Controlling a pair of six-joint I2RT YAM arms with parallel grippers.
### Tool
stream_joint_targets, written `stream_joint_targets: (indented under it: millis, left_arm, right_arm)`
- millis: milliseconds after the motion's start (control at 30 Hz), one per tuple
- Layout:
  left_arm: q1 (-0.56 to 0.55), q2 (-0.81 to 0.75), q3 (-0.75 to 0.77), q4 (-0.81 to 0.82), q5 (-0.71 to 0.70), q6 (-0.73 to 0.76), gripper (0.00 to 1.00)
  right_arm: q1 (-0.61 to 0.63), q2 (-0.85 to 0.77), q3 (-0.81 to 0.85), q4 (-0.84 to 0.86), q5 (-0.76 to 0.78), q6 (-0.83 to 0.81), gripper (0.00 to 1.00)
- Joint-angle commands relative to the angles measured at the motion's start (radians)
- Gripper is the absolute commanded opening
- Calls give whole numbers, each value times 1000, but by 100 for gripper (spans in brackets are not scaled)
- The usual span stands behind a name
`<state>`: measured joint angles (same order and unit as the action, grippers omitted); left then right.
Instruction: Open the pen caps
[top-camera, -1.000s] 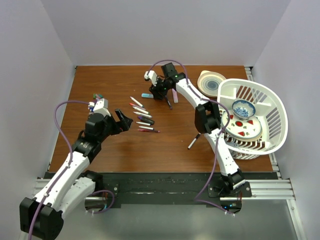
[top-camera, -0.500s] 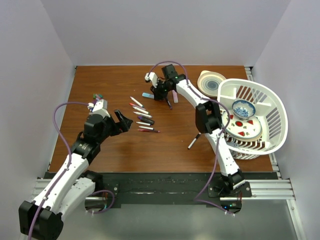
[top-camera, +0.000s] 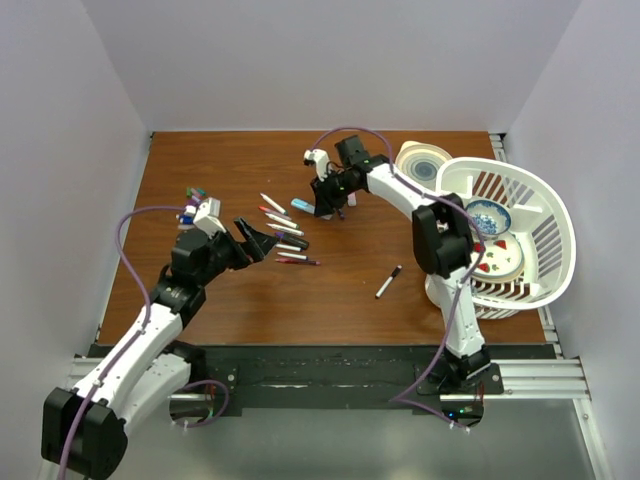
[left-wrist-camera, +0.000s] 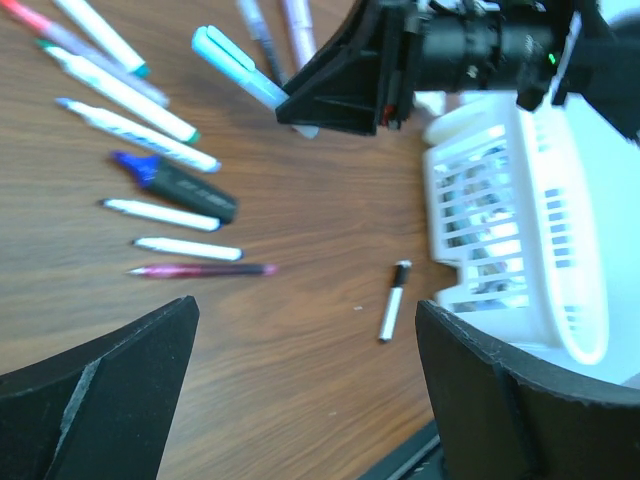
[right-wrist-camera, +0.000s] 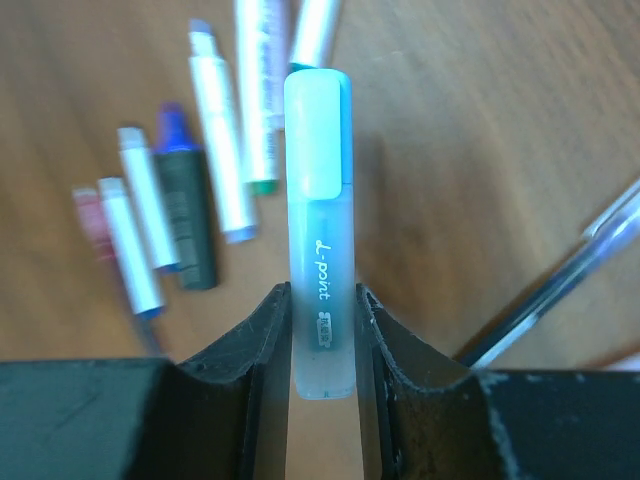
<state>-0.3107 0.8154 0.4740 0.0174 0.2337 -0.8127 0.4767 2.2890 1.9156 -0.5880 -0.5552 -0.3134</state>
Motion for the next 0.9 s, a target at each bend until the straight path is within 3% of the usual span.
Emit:
stream_joint_targets:
  millis: [0,133,267,367,533,667,700,867]
  left_arm:
    - [-2,42,-52,310,101,-141,96]
    - [-4,120,-93,473,130,-244,96]
    - [-17,186,-71,527,118,-296,98]
    - [-53,214,-48,562,86,-319,99]
    - [-97,257,17,495,4,-319,97]
    - [-106,291,40,451,-31,-333,81]
    - [-110,297,52,440,-42,-333,72]
    - [-125,280,71,371,-96,-315,45]
  right_arm:
    - [0,-224,-139,97,-129,152,0]
    - [2,-373,-335,184,-274,250,0]
    - [23,-522,-536,336,-426,363,0]
    - [40,-575,-616,451,-474,445,0]
    - [74,-585,-625,450,-460,436,0]
    - [100,-591,-638,445,-413,410,0]
    - [106,-599,-641,442,-398,402,0]
    - [132,-628,-661,422,-267,343,0]
